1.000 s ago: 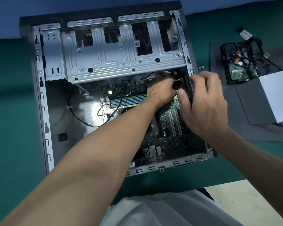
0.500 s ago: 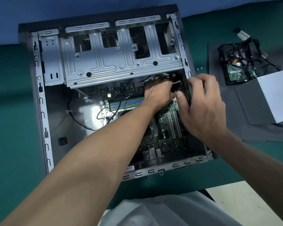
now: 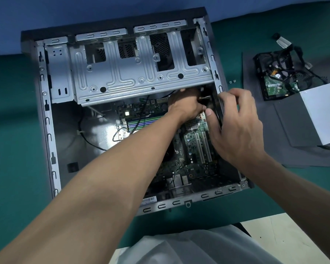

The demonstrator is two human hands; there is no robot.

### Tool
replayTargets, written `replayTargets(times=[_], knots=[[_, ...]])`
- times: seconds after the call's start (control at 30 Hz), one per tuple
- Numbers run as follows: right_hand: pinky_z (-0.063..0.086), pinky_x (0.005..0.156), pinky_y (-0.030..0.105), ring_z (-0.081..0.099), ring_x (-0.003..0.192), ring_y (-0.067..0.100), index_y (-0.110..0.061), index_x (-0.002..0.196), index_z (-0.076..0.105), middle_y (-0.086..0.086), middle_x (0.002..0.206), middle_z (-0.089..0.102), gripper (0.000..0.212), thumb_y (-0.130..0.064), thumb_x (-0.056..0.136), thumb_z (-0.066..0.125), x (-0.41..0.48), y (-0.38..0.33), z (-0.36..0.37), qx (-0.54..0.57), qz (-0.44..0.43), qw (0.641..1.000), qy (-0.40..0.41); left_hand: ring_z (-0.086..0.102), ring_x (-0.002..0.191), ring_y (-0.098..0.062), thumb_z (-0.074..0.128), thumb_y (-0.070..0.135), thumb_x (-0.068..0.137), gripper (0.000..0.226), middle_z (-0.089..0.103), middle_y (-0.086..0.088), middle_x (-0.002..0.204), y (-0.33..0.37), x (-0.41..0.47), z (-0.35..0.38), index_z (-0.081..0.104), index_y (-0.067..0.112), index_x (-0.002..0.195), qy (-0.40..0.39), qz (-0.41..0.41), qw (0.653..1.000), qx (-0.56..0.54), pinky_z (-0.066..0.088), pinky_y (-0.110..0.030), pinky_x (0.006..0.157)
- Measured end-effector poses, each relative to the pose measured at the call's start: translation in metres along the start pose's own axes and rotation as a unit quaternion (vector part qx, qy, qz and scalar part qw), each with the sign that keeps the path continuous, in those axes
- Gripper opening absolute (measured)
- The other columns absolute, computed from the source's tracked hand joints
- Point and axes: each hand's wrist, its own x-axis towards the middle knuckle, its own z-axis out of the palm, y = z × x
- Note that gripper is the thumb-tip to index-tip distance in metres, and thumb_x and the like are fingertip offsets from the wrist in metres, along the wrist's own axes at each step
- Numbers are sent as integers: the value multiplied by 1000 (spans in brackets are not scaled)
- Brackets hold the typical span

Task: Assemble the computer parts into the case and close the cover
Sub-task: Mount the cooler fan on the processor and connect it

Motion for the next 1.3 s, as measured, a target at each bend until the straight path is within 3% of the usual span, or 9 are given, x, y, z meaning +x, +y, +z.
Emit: replayTargets(times=[0.1,0.2,0.33,0.5,0.6,0.77,1.0,1.1,1.3], knots=[[34,55,28,50,92,30,-4,110,53,17,111,50,30,-28,92,54,0,-1,0,1,2,1000,-2,65,91,-23,68,40,84,20,70,-2,95,3,-1,1,70,22,94,14,-20,1000,-8,53,-33,84],[33,54,28,50,91,30,-4,110,53,17,111,50,30,-28,92,55,-1,0,-1,2,3,1000,-3,58,80,-22,63,35,88,14,57,5,76,2,-9,8,55,24,84,37,-20,999,-16,43,-27,73],[35,53,28,50,93,29,-3,111,54,17,112,50,31,-28,93,54,-1,0,0,9,3,1000,-5,44,76,-22,55,31,92,15,40,11,66,-3,-15,17,44,24,86,24,-27,999,-12,36,-33,77],[36,53,28,50,92,29,-3,112,55,16,112,50,31,-28,92,55,-1,0,1,11,3,1000,-2,58,94,-27,65,39,86,20,62,-6,98,3,-8,9,57,22,93,26,-44,999,5,40,-31,77],[35,53,27,50,92,28,-4,112,55,15,112,50,31,-28,92,55,-1,1,1,8,2,1000,-1,63,93,-27,69,37,82,17,61,-4,90,6,-3,4,61,22,87,15,-79,997,-3,48,-30,77],[36,50,27,50,92,27,-5,112,54,15,112,50,31,-28,92,55,-1,0,1,6,5,1000,0,48,76,-24,61,35,90,32,48,1,72,6,-15,10,41,19,71,23,-75,997,4,35,-32,73],[37,52,28,51,94,30,-4,112,54,16,113,50,32,-27,91,58,-1,-1,1,9,9,1000,-6,56,103,-29,55,20,88,24,52,-3,86,13,-21,5,38,17,70,5,-71,997,36,35,-41,96],[34,54,27,51,92,30,-3,111,54,17,112,50,31,-26,91,58,-1,0,1,3,4,1000,-7,54,110,-26,58,20,85,15,48,0,88,14,-19,4,43,20,84,9,-76,997,20,28,-40,104],[33,54,26,51,93,29,-4,112,54,16,113,49,31,-28,92,56,0,1,3,-3,0,1000,-10,58,98,-26,55,29,91,28,50,0,74,11,-16,7,40,18,69,-13,-114,993,11,39,-39,94]])
